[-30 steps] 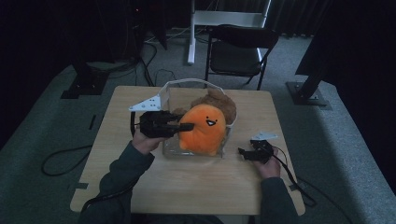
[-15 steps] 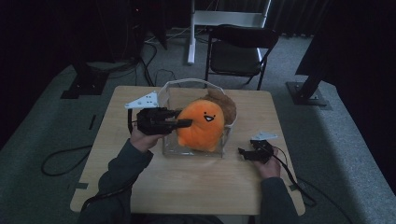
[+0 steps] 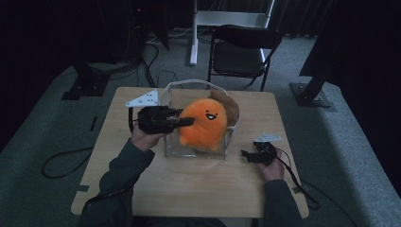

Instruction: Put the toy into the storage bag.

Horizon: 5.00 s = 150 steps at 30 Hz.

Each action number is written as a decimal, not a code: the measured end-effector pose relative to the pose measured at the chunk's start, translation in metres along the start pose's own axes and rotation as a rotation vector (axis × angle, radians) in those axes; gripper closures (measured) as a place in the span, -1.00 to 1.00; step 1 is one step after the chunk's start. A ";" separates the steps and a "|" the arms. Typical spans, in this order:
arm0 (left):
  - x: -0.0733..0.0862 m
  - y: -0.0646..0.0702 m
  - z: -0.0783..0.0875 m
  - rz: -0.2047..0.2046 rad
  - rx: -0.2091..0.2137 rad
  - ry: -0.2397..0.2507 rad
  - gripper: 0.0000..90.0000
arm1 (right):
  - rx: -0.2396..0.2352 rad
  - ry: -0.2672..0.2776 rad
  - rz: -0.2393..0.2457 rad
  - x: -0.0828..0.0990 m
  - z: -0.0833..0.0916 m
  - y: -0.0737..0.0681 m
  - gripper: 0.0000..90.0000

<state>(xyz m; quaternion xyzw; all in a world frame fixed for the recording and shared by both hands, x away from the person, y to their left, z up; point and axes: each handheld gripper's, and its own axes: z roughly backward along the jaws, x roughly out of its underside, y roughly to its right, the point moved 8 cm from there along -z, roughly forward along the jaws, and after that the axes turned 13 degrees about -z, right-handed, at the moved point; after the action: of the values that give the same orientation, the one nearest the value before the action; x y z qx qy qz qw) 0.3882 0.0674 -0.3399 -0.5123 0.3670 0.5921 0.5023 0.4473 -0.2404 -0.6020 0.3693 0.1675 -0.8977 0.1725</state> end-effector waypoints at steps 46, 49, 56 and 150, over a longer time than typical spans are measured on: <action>-0.022 -0.022 0.017 -0.020 -0.064 0.017 0.39 | 0.000 0.000 0.001 0.000 0.000 0.000 -0.44; -0.022 -0.024 0.019 -0.016 -0.073 0.017 0.39 | 0.000 0.000 0.001 0.000 0.000 0.000 -0.44; -0.023 -0.030 0.022 -0.011 -0.086 0.021 0.39 | 0.000 0.000 0.001 0.000 0.000 0.000 -0.44; -0.010 -0.082 0.045 0.011 -0.296 -0.008 0.39 | -0.001 0.000 0.001 0.000 0.000 0.000 -0.44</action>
<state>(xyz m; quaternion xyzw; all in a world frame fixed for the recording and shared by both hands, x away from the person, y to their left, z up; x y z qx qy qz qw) 0.4563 0.1269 -0.3145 -0.5764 0.2764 0.6447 0.4192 0.4472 -0.2404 -0.6021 0.3691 0.1677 -0.8976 0.1730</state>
